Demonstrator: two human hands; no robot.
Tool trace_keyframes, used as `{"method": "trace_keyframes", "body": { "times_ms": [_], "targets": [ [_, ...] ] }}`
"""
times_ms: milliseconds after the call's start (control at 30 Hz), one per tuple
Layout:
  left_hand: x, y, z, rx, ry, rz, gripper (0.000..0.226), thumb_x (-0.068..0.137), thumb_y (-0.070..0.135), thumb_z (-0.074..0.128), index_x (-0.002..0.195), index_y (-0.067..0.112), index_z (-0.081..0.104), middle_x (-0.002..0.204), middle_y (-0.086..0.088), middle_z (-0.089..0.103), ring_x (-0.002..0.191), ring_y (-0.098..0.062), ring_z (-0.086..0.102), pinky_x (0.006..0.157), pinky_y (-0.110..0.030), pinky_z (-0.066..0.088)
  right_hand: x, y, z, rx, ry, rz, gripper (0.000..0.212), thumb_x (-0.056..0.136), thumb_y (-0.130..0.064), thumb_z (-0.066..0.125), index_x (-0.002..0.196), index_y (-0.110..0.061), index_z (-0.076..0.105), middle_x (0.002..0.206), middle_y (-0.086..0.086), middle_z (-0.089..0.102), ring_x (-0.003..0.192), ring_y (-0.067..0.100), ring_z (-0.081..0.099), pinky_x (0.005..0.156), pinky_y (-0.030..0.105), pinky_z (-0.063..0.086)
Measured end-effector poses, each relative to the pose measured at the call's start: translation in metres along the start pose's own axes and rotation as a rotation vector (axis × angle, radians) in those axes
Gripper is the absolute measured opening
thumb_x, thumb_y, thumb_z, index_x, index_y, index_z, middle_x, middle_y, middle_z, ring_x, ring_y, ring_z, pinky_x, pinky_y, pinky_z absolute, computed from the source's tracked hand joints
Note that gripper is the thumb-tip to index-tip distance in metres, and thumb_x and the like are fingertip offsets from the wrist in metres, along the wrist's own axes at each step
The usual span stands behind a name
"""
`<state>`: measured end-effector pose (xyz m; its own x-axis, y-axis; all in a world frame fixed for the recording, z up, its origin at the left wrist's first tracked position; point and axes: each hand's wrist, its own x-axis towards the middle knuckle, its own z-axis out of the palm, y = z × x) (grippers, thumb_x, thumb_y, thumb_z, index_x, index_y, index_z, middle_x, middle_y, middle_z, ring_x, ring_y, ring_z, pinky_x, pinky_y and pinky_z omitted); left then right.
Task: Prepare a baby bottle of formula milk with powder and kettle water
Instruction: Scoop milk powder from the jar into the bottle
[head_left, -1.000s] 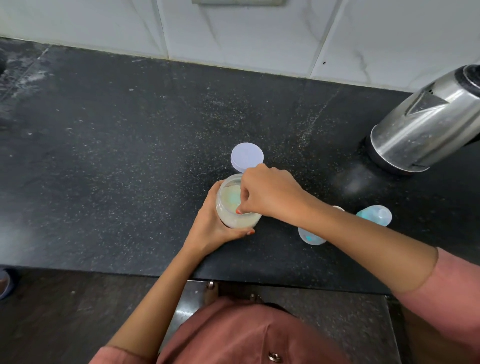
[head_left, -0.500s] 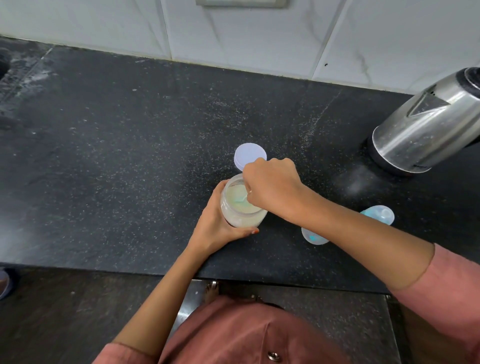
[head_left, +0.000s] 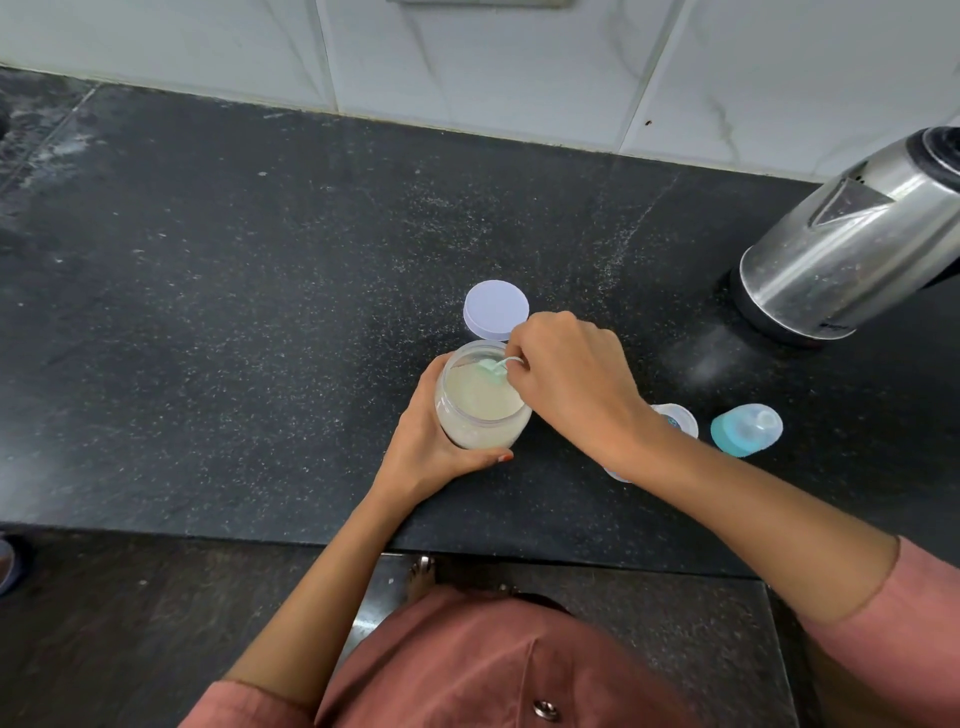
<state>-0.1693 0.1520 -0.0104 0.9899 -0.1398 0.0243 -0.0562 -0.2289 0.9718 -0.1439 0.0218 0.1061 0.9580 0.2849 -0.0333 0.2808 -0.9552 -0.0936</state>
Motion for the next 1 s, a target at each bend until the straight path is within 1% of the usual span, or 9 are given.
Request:
{"method": "trace_keyframes", "body": {
  "times_ms": [100, 133, 233, 300, 533, 633, 800, 900, 1000],
  "targets": [
    [0.000, 0.000, 0.000, -0.005, -0.001, 0.001, 0.086, 0.044, 0.040, 0.081, 0.114, 0.054, 0.033, 0.115, 0.044, 0.043, 0.110, 0.019, 0.042, 0.083, 0.003, 0.031, 0.000, -0.006, 0.007, 0.080, -0.001, 0.038, 0.019, 0.091, -0.010, 0.042, 0.074, -0.008, 0.051, 0.071, 0.006, 0.047, 0.069, 0.029, 0.051, 0.058, 0.031, 0.031],
    [-0.001, 0.000, 0.000, -0.005, -0.003, 0.001, 0.086, 0.044, 0.040, 0.081, 0.114, 0.055, 0.033, 0.115, 0.044, 0.043, 0.110, 0.019, 0.042, 0.083, 0.002, 0.032, 0.000, -0.007, 0.009, 0.114, -0.003, 0.043, 0.020, 0.091, -0.010, 0.042, 0.072, -0.007, 0.049, 0.069, 0.007, 0.047, 0.068, 0.030, 0.051, 0.057, 0.033, 0.033],
    [-0.001, -0.001, 0.000, -0.003, -0.003, -0.006, 0.088, 0.044, 0.040, 0.082, 0.114, 0.057, 0.032, 0.115, 0.044, 0.044, 0.109, 0.018, 0.043, 0.083, 0.002, 0.033, 0.001, -0.009, 0.016, 0.225, -0.006, 0.061, 0.024, 0.090, -0.012, 0.044, 0.081, 0.002, 0.061, 0.080, 0.014, 0.063, 0.074, 0.032, 0.061, 0.064, 0.040, 0.050],
    [-0.001, -0.002, 0.000, -0.002, -0.005, -0.008, 0.088, 0.045, 0.039, 0.083, 0.114, 0.058, 0.032, 0.114, 0.043, 0.046, 0.109, 0.017, 0.045, 0.083, 0.001, 0.034, 0.001, -0.011, 0.019, 0.296, -0.023, 0.079, 0.026, 0.090, -0.013, 0.045, 0.082, 0.002, 0.064, 0.081, 0.016, 0.065, 0.073, 0.031, 0.062, 0.069, 0.044, 0.051],
    [0.000, -0.003, 0.000, -0.003, 0.004, 0.002, 0.090, 0.050, 0.017, 0.089, 0.113, 0.049, 0.034, 0.114, 0.029, 0.048, 0.106, 0.019, 0.046, 0.082, 0.000, 0.034, -0.001, -0.011, 0.021, 0.419, -0.079, 0.082, 0.021, 0.087, -0.008, 0.051, 0.084, 0.002, 0.068, 0.086, 0.018, 0.070, 0.078, 0.028, 0.066, 0.073, 0.043, 0.053],
    [0.000, -0.003, 0.000, -0.006, -0.001, 0.008, 0.090, 0.050, 0.018, 0.089, 0.113, 0.049, 0.033, 0.114, 0.028, 0.049, 0.106, 0.019, 0.046, 0.083, 0.000, 0.034, -0.004, -0.009, 0.016, 0.438, -0.106, 0.076, 0.017, 0.086, -0.011, 0.056, 0.087, -0.005, 0.071, 0.091, 0.010, 0.072, 0.084, 0.024, 0.066, 0.077, 0.038, 0.053],
    [0.000, -0.003, 0.000, -0.009, 0.003, 0.001, 0.088, 0.045, 0.039, 0.083, 0.113, 0.059, 0.032, 0.117, 0.028, 0.049, 0.110, 0.014, 0.046, 0.086, -0.002, 0.035, -0.009, -0.004, 0.007, 0.408, -0.136, 0.066, 0.016, 0.087, -0.017, 0.058, 0.096, -0.015, 0.071, 0.099, 0.001, 0.071, 0.092, 0.019, 0.064, 0.076, 0.029, 0.046],
    [0.000, -0.001, 0.001, 0.004, 0.007, 0.007, 0.088, 0.044, 0.042, 0.082, 0.112, 0.063, 0.030, 0.116, 0.030, 0.048, 0.109, 0.016, 0.045, 0.086, -0.001, 0.034, -0.010, 0.000, 0.004, 0.429, -0.145, 0.076, 0.015, 0.085, -0.018, 0.061, 0.094, -0.016, 0.072, 0.096, -0.001, 0.071, 0.089, 0.016, 0.064, 0.074, 0.026, 0.044],
    [0.001, -0.001, 0.001, 0.010, 0.007, 0.012, 0.089, 0.044, 0.042, 0.082, 0.111, 0.066, 0.030, 0.116, 0.031, 0.048, 0.110, 0.016, 0.045, 0.085, 0.000, 0.034, -0.009, 0.005, 0.001, 0.485, -0.172, 0.109, 0.012, 0.083, -0.017, 0.062, 0.090, -0.016, 0.073, 0.084, -0.004, 0.069, 0.078, 0.009, 0.060, 0.070, 0.022, 0.042]
  ]
}}
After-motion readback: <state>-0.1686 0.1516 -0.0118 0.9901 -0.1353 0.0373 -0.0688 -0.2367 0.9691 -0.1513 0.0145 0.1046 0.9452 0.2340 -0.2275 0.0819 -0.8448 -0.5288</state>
